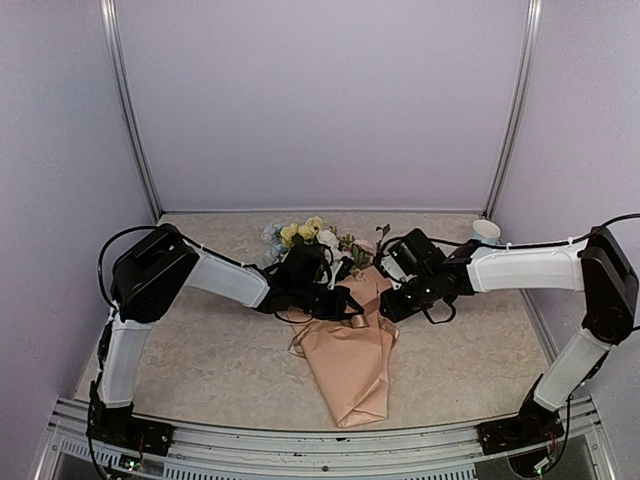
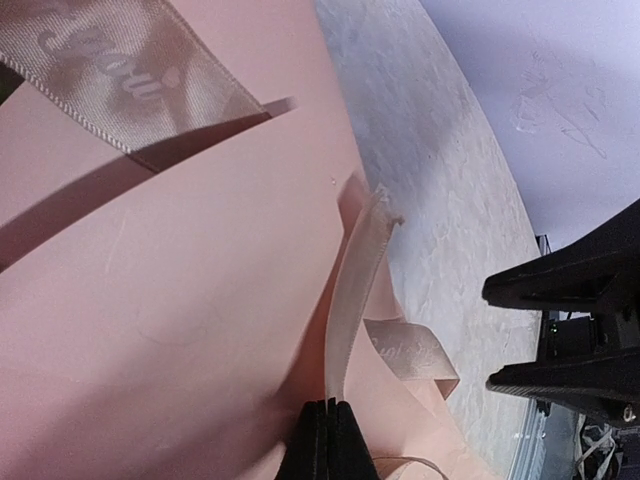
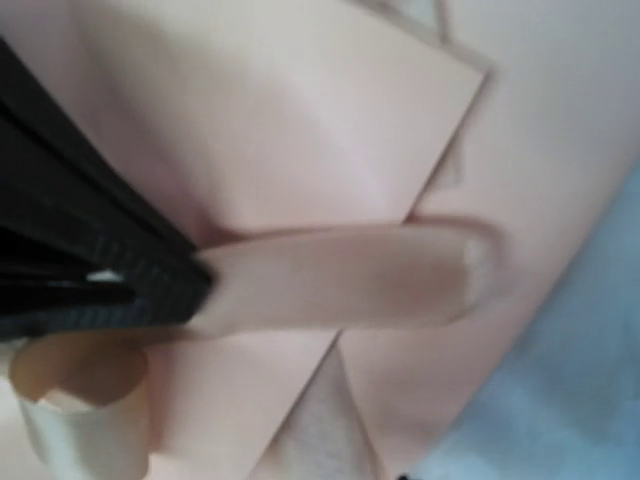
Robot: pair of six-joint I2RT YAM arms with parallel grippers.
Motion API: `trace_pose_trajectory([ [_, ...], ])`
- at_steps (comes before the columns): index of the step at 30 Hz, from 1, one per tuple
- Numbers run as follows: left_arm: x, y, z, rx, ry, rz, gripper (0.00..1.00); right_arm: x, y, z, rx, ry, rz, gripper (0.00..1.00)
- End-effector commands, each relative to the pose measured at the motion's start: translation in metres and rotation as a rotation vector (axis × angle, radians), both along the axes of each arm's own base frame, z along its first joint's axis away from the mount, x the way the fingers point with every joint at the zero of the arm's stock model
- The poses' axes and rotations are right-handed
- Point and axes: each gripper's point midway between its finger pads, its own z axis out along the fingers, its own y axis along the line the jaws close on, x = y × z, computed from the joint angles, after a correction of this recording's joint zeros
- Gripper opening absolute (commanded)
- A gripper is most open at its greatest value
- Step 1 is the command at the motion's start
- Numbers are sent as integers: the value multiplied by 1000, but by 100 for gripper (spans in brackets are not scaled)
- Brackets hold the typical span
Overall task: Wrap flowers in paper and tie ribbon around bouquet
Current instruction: Cross the ribbon over the folded bouquet.
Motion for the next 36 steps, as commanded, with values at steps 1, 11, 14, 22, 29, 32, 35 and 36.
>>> trace_pose_trajectory([
  [1, 1, 8, -10, 21, 17, 14, 0, 6, 1, 5, -31, -41, 47, 32],
  [11, 2, 8, -6, 16, 14, 14, 0, -1, 14, -38, -46, 66, 115, 34],
  [14, 1, 8, -8, 20, 17, 14, 0, 6, 9, -48, -101, 64, 94, 34],
  [22, 1, 10, -4, 20, 2, 17, 0, 17, -16, -38, -163, 22, -65, 0],
  [29, 1, 12, -6, 32, -3, 14, 0, 20, -32, -1, -22, -2, -199, 0],
  [32, 1, 12, -6, 35, -6, 12, 0, 24, -29, 15, 37, -22, -208, 0],
  [35, 0, 12, -6, 35, -7, 10, 0, 34, -28, 36, 89, -64, -220, 0],
  [36, 0, 12, -6, 36, -6, 11, 0, 39, -27, 43, 109, -80, -223, 0],
])
